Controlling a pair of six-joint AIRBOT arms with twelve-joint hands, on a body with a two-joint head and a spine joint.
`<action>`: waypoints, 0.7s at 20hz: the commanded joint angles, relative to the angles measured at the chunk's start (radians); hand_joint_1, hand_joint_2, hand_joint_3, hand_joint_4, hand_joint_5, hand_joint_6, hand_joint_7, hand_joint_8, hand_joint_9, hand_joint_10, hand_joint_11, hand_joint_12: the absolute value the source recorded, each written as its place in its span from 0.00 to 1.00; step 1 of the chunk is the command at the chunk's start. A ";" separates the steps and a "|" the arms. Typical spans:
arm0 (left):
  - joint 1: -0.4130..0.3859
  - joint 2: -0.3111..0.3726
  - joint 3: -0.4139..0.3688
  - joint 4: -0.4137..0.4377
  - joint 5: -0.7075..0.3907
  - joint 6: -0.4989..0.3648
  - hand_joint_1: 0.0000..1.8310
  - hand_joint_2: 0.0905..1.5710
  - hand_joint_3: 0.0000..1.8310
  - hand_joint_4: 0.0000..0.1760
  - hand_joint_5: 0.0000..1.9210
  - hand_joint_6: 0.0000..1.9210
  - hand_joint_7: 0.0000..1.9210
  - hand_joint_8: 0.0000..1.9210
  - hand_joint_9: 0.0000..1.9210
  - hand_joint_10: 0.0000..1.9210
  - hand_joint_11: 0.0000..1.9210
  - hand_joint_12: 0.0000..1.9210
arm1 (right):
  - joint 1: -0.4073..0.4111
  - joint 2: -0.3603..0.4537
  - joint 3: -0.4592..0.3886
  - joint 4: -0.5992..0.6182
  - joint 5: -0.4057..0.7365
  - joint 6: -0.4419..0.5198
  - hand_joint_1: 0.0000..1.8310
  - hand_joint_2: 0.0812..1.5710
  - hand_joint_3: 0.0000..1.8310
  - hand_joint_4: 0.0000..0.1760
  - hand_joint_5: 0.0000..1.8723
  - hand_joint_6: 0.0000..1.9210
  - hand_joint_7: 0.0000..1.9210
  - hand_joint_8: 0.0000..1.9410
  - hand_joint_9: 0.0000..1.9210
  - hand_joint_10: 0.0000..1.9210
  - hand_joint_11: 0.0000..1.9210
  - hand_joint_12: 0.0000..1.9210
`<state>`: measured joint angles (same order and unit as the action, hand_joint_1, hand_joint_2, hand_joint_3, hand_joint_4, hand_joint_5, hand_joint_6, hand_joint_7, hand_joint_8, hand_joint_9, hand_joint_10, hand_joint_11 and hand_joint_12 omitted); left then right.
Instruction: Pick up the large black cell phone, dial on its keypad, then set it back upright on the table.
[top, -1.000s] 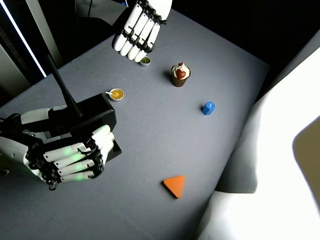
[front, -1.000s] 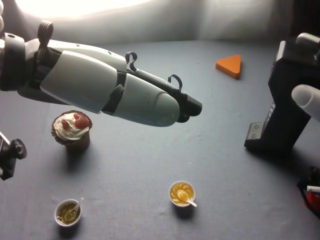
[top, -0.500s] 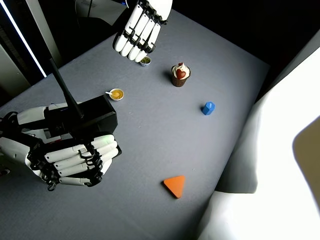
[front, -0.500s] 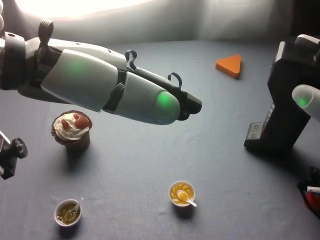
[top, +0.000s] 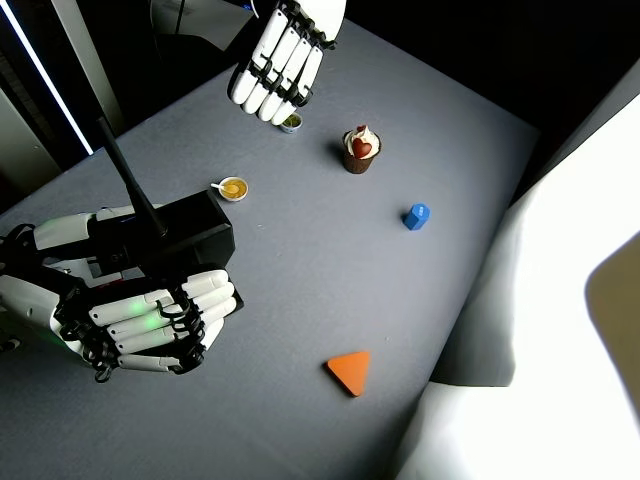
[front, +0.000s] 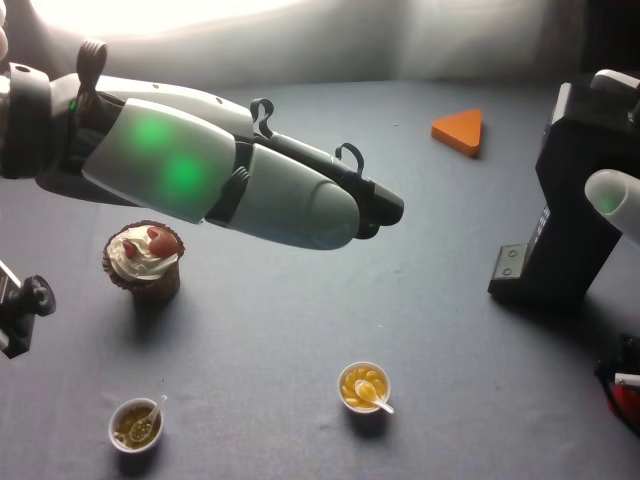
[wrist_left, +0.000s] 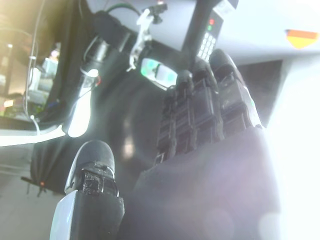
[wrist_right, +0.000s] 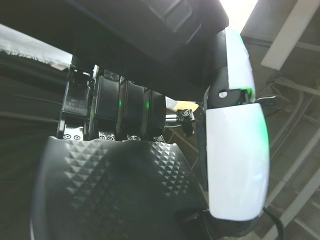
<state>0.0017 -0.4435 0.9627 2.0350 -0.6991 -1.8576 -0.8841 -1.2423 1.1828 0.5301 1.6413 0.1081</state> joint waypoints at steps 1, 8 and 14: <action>-0.029 0.012 -0.003 -0.067 0.024 -0.010 0.01 0.78 0.00 0.00 0.09 0.00 0.12 0.00 0.10 0.00 0.00 0.25 | -0.004 0.006 0.005 -0.020 0.123 0.016 0.52 0.65 0.00 0.00 0.37 0.00 0.38 0.00 0.33 0.11 0.12 0.63; -0.030 0.012 -0.003 -0.067 0.029 -0.014 0.04 0.78 0.00 0.00 0.11 0.00 0.14 0.00 0.12 0.01 0.00 0.31 | -0.004 0.004 0.008 -0.021 0.123 0.016 0.07 0.54 0.00 0.27 0.00 0.00 0.00 0.00 0.00 0.00 0.00 0.00; -0.031 0.012 -0.004 -0.067 0.037 -0.022 0.03 0.79 0.00 0.00 0.12 0.00 0.15 0.00 0.13 0.00 0.00 0.33 | -0.004 0.005 0.009 -0.025 0.123 0.016 0.07 0.53 0.00 0.30 0.00 0.00 0.00 0.00 0.00 0.00 0.00 0.00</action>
<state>0.0017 -0.4435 0.9627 2.0350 -0.6907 -1.8702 -0.8879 -1.2430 1.1847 0.5282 1.6413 0.1131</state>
